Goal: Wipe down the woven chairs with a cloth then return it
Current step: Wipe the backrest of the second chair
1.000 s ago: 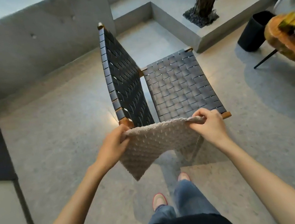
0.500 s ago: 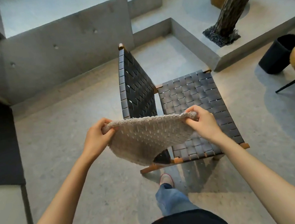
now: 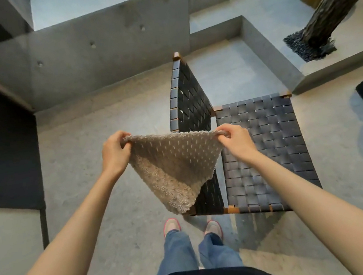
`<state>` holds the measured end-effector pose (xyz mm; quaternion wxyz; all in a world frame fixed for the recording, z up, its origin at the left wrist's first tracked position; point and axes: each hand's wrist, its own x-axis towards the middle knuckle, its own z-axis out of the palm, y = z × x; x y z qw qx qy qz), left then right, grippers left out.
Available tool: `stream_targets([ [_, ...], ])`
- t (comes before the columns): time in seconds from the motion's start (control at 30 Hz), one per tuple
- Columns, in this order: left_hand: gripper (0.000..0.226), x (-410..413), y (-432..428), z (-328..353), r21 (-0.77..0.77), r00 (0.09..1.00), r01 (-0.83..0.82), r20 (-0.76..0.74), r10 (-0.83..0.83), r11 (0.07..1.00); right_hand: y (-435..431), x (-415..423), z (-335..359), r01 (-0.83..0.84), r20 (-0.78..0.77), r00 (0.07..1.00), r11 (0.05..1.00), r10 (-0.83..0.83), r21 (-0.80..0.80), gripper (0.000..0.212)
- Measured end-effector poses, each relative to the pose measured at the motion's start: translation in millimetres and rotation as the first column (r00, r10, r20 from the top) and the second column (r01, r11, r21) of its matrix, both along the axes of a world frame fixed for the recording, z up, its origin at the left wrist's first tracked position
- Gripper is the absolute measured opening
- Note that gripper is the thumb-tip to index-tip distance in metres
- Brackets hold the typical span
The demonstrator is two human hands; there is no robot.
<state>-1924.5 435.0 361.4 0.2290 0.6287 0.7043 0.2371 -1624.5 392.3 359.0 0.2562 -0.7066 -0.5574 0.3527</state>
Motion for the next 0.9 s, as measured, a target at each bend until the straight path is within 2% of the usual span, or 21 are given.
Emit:
stream_targets([
  [0.2,0.011,-1,33,28,0.163,0.986,0.103,0.110,-0.122,0.981,19,-5,37,0.115,-0.054,0.993,0.962,-0.105,0.249,0.014],
  [0.3,0.007,2,39,43,0.214,0.940,0.160,0.265,-0.215,0.964,12,-5,48,0.210,-0.119,0.976,0.943,-0.184,0.259,0.009],
  [0.37,0.012,0,38,42,0.182,0.896,0.239,0.336,-0.289,0.954,2,-5,41,0.237,-0.133,0.968,0.950,-0.213,0.204,0.010],
  [0.5,0.038,-10,27,15,0.077,0.840,0.403,0.364,-0.402,0.912,-28,-12,10,0.239,-0.134,0.963,0.970,-0.232,0.036,0.014],
  [0.6,0.031,-22,18,-10,-0.016,0.781,0.525,0.407,-0.474,0.851,-52,-28,-8,0.237,-0.138,0.960,0.969,-0.244,-0.070,0.020],
  [0.73,0.028,-30,9,-40,-0.149,0.729,0.633,0.447,-0.519,0.760,-77,-44,-40,0.323,-0.112,0.931,0.927,-0.347,-0.188,0.026],
  [0.83,0.030,-26,4,-70,-0.256,0.771,0.601,0.438,-0.463,0.758,-86,-51,-67,0.354,-0.049,0.920,0.877,-0.389,-0.324,0.017],
  [0.9,0.023,-19,6,-89,-0.320,0.833,0.513,0.409,-0.372,0.797,-85,-55,-79,0.395,-0.027,0.900,0.840,-0.435,-0.373,0.023],
])
